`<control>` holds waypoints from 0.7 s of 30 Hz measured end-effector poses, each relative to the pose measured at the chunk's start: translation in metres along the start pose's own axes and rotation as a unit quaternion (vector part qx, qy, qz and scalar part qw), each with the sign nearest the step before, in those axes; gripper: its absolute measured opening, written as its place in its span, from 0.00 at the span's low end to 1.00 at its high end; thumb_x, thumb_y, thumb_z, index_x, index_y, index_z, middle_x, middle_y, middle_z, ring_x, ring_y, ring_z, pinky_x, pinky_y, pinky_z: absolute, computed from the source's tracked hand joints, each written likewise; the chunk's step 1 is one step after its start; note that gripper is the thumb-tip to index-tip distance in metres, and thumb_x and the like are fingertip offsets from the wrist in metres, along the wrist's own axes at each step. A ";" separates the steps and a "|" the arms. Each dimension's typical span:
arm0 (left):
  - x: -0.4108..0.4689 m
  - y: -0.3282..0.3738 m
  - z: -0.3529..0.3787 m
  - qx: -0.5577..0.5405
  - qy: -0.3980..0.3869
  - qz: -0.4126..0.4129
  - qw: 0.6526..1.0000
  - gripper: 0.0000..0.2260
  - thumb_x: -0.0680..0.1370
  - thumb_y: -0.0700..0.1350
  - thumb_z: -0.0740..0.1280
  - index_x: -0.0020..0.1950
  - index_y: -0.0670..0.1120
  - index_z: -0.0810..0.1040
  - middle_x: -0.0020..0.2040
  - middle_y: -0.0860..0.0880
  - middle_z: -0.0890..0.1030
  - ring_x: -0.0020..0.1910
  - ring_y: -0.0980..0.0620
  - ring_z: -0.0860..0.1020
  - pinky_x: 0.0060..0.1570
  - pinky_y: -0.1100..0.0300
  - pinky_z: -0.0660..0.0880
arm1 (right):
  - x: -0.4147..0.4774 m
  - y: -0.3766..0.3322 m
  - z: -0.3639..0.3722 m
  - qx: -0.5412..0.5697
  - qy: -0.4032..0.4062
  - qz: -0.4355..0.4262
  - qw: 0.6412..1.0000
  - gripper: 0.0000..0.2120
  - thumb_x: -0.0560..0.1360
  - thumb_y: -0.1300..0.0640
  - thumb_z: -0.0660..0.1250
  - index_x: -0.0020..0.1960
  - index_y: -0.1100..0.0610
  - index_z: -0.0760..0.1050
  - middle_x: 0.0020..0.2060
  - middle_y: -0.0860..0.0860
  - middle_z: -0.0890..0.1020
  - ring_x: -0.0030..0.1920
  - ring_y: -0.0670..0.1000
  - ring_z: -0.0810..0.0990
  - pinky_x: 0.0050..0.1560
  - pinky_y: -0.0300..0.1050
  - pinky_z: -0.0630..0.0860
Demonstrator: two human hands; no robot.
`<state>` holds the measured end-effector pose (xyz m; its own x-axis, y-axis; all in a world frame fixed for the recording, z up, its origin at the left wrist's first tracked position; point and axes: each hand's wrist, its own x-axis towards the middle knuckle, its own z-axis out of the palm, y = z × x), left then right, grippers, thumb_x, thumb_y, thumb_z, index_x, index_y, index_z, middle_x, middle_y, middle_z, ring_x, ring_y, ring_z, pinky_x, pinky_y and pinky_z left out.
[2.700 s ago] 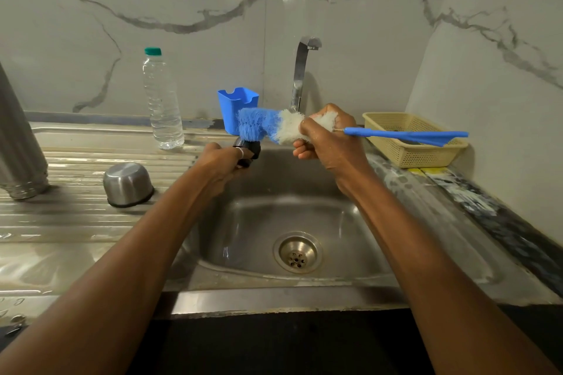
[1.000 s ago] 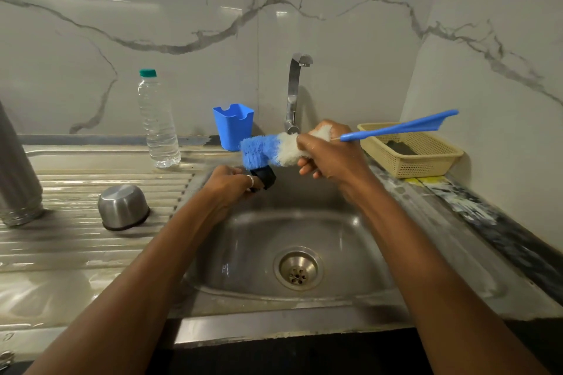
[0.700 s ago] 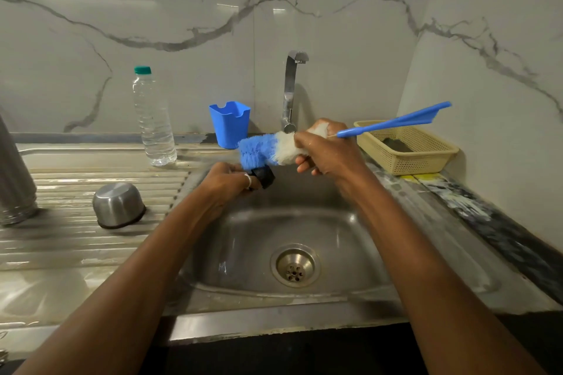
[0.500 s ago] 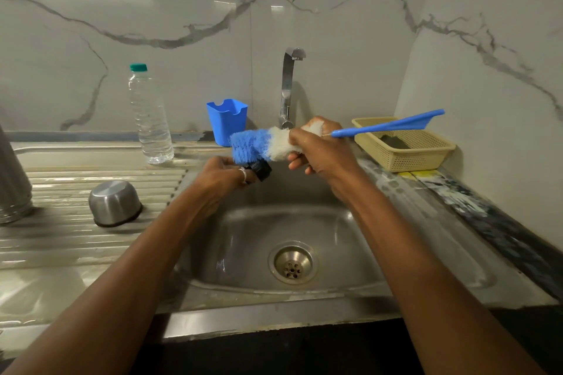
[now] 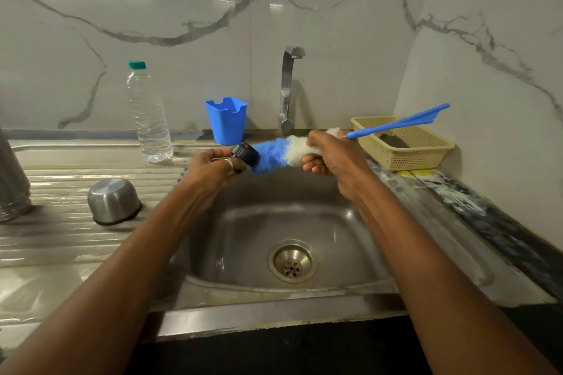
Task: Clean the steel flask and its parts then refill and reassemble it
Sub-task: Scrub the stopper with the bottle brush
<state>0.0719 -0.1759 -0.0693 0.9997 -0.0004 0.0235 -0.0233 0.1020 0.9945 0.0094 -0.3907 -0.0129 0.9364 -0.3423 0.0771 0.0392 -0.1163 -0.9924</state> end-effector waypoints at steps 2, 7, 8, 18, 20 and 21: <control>0.000 0.000 -0.003 -0.023 0.011 -0.013 1.000 0.06 0.77 0.32 0.70 0.53 0.38 0.82 0.50 0.37 0.84 0.43 0.49 0.85 0.40 0.64 0.81 | 0.000 -0.004 -0.002 0.004 -0.004 -0.008 1.000 0.08 0.74 0.59 0.67 0.50 0.63 0.76 0.29 0.57 0.83 0.26 0.50 0.80 0.26 0.38 0.74; -0.006 0.001 0.008 -0.058 -0.006 -0.027 0.998 0.03 0.79 0.33 0.68 0.51 0.37 0.81 0.52 0.38 0.83 0.50 0.46 0.84 0.49 0.58 0.84 | -0.006 -0.002 0.005 0.019 0.009 -0.005 1.000 0.05 0.74 0.59 0.67 0.48 0.60 0.75 0.30 0.57 0.82 0.26 0.51 0.80 0.27 0.39 0.76; -0.007 0.001 0.011 -0.058 -0.003 -0.026 0.998 0.03 0.80 0.33 0.68 0.51 0.37 0.81 0.52 0.38 0.83 0.50 0.46 0.84 0.49 0.58 0.84 | -0.008 -0.001 0.007 0.021 0.011 0.000 1.000 0.05 0.73 0.59 0.67 0.47 0.61 0.76 0.30 0.57 0.82 0.26 0.51 0.80 0.28 0.39 0.76; -0.009 0.001 0.015 -0.036 0.021 -0.005 0.999 0.04 0.81 0.35 0.67 0.49 0.41 0.81 0.52 0.40 0.84 0.51 0.48 0.84 0.48 0.61 0.83 | -0.019 -0.007 0.015 0.038 0.022 -0.014 0.999 0.05 0.73 0.59 0.68 0.41 0.60 0.75 0.27 0.56 0.81 0.26 0.52 0.80 0.29 0.40 0.78; -0.005 0.002 0.011 -0.055 0.050 -0.012 0.997 0.02 0.80 0.36 0.68 0.49 0.41 0.81 0.53 0.40 0.84 0.49 0.49 0.84 0.47 0.61 0.82 | -0.019 -0.010 0.014 0.034 0.018 -0.023 0.999 0.06 0.73 0.59 0.67 0.40 0.61 0.75 0.27 0.56 0.82 0.26 0.52 0.80 0.30 0.41 0.78; -0.003 0.001 0.008 -0.060 0.056 -0.015 0.997 0.02 0.80 0.36 0.69 0.50 0.41 0.81 0.53 0.40 0.84 0.49 0.50 0.85 0.47 0.61 0.82 | -0.019 -0.011 0.014 0.030 0.019 -0.028 0.999 0.06 0.73 0.59 0.67 0.40 0.61 0.76 0.26 0.55 0.82 0.26 0.52 0.81 0.30 0.40 0.78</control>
<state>0.0693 -0.1842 -0.0671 0.9942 0.1044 -0.0245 0.0006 0.2226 0.9749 -0.0039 -0.3696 -0.0046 0.9180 -0.3726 0.1356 0.1137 -0.0804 -0.9903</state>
